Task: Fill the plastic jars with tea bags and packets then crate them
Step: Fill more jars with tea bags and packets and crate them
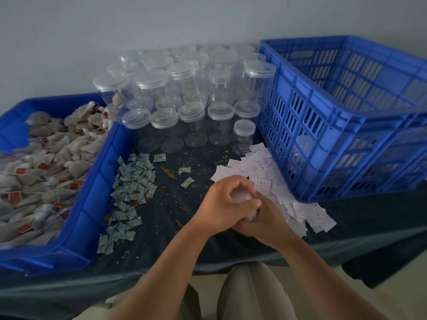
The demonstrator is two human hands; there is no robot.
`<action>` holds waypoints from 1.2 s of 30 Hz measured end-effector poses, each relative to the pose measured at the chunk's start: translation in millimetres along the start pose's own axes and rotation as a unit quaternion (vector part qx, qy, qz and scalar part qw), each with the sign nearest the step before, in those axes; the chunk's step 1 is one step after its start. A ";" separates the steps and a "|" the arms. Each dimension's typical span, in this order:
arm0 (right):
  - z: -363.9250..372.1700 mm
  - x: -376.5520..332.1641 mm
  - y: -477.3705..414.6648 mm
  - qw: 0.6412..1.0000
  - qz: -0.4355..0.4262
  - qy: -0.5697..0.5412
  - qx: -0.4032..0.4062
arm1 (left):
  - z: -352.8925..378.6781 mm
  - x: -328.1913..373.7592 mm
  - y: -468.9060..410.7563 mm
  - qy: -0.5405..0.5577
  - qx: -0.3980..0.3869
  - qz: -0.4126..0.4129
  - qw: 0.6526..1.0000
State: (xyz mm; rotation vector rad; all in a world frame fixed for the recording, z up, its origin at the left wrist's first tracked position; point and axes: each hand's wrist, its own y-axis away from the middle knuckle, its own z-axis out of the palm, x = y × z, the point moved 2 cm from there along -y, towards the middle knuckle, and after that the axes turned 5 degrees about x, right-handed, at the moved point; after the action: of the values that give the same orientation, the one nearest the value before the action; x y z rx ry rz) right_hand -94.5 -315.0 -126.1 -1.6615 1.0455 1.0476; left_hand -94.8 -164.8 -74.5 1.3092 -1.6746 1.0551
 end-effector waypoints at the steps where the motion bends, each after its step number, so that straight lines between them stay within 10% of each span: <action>1: 0.1 -1.4 -1.1 1.000 0.009 -0.002 -0.004 | -3.5 -0.9 -1.7 0.023 -0.024 -0.005 0.999; 7: 2.3 7.0 -1.6 1.000 0.021 -0.005 0.014 | 19.0 5.8 8.7 -0.048 0.160 -0.065 0.984; 14: -10.1 -2.9 -6.3 0.990 0.087 -0.105 -0.025 | 5.9 8.0 -13.9 -0.001 0.019 -0.059 0.998; 20: -2.8 -33.8 -11.8 0.987 -0.013 0.153 -0.040 | -10.9 13.2 -6.4 -0.040 0.002 -0.074 0.996; 30: -34.2 -141.7 -53.7 0.960 -0.023 0.229 -0.159 | -70.8 100.6 -7.6 -0.043 -0.072 0.036 0.996; 36: -111.0 -211.1 -76.7 0.972 -0.034 0.231 0.001 | -81.5 145.0 -34.5 0.077 0.125 0.066 0.987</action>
State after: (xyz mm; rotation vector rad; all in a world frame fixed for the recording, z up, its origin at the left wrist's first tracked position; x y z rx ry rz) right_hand -62.0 -360.6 118.1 -1.9778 1.2687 0.6230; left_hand -83.9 -146.5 94.1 1.2465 -1.5682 1.4463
